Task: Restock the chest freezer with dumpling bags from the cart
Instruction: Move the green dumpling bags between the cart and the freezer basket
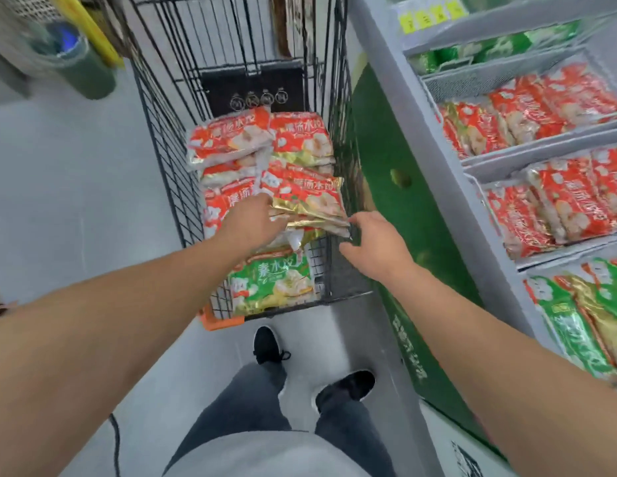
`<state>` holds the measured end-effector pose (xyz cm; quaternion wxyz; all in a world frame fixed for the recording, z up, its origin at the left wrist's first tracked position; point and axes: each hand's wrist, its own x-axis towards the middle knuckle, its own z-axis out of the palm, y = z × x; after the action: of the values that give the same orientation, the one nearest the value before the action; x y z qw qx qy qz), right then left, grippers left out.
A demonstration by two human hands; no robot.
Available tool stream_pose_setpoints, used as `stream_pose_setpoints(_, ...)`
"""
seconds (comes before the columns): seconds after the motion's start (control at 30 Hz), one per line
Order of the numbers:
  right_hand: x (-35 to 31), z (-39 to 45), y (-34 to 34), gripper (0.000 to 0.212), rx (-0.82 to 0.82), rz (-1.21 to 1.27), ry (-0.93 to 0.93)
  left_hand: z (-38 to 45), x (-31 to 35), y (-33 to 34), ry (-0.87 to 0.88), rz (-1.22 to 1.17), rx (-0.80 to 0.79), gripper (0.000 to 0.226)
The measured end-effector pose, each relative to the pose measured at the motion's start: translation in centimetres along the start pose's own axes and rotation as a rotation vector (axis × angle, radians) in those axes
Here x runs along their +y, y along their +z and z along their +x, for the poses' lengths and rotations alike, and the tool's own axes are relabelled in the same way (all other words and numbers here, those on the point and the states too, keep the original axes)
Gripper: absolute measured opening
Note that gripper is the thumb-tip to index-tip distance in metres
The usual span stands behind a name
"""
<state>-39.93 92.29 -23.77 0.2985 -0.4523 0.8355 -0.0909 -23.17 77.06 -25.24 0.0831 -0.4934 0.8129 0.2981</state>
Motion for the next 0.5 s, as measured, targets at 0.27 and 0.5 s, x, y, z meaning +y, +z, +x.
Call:
stream_pose_setpoints(0.27,-3.4,5.2,8.8,0.049,-0.254,-0.052,0.070,1.6,-10.5,2.9,-0.158,-0.128,-0.131,0.058)
stream_pose_setpoints(0.5,-0.6,10.0,15.2,0.055,-0.450,-0.089,0.145,3.4,-14.0,10.2,-0.325,-0.238,-0.250,0.063)
